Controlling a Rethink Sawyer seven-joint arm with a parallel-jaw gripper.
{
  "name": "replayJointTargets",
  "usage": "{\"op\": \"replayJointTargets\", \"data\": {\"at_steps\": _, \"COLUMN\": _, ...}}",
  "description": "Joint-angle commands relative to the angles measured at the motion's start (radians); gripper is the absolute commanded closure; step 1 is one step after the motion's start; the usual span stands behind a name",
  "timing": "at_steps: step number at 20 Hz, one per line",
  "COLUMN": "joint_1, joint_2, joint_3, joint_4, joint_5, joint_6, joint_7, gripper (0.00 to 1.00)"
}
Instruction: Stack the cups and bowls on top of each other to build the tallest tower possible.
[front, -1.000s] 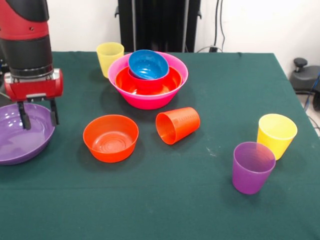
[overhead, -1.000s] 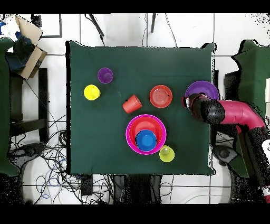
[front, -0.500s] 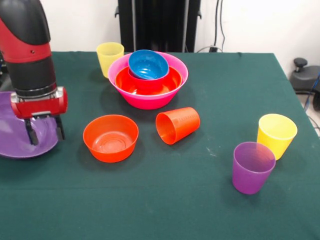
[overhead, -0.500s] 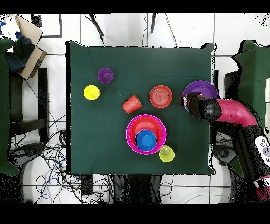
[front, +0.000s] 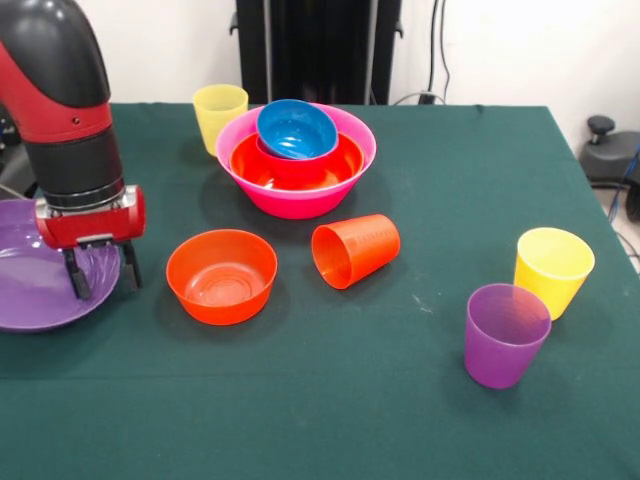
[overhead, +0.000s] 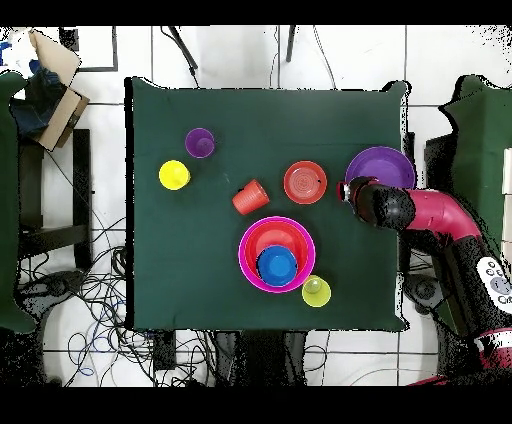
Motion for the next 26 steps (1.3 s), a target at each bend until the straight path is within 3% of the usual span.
{"op": "replayJointTargets", "data": {"at_steps": 1, "joint_1": 0.028, "joint_2": 0.044, "joint_3": -0.041, "joint_4": -0.056, "joint_5": -0.097, "joint_6": -0.009, "joint_7": -0.251, "gripper": 0.00}}
{"op": "replayJointTargets", "data": {"at_steps": 8, "joint_1": 0.028, "joint_2": 0.044, "joint_3": -0.049, "joint_4": -0.051, "joint_5": -0.107, "joint_6": -0.028, "joint_7": -0.231, "gripper": 0.00}}
{"op": "replayJointTargets", "data": {"at_steps": 11, "joint_1": -0.003, "joint_2": 0.075, "joint_3": -0.023, "joint_4": -0.053, "joint_5": -0.086, "joint_6": -0.047, "joint_7": -0.245, "gripper": 0.00}}
{"op": "replayJointTargets", "data": {"at_steps": 12, "joint_1": -0.023, "joint_2": 0.089, "joint_3": -0.004, "joint_4": -0.048, "joint_5": -0.072, "joint_6": -0.057, "joint_7": -0.250, "gripper": 1.00}}
{"op": "replayJointTargets", "data": {"at_steps": 15, "joint_1": -0.024, "joint_2": 0.089, "joint_3": 0.008, "joint_4": -0.049, "joint_5": -0.073, "joint_6": -0.049, "joint_7": -0.276, "gripper": 1.00}}
{"op": "replayJointTargets", "data": {"at_steps": 17, "joint_1": -0.008, "joint_2": 0.054, "joint_3": -0.017, "joint_4": -0.033, "joint_5": -0.070, "joint_6": -0.020, "joint_7": -0.228, "gripper": 1.00}}
{"op": "replayJointTargets", "data": {"at_steps": 22, "joint_1": -0.004, "joint_2": -0.092, "joint_3": -0.003, "joint_4": 0.084, "joint_5": -0.014, "joint_6": 0.040, "joint_7": -0.183, "gripper": 1.00}}
{"op": "replayJointTargets", "data": {"at_steps": 26, "joint_1": 0.001, "joint_2": -0.164, "joint_3": 0.013, "joint_4": 0.132, "joint_5": 0.027, "joint_6": 0.070, "joint_7": -0.164, "gripper": 1.00}}
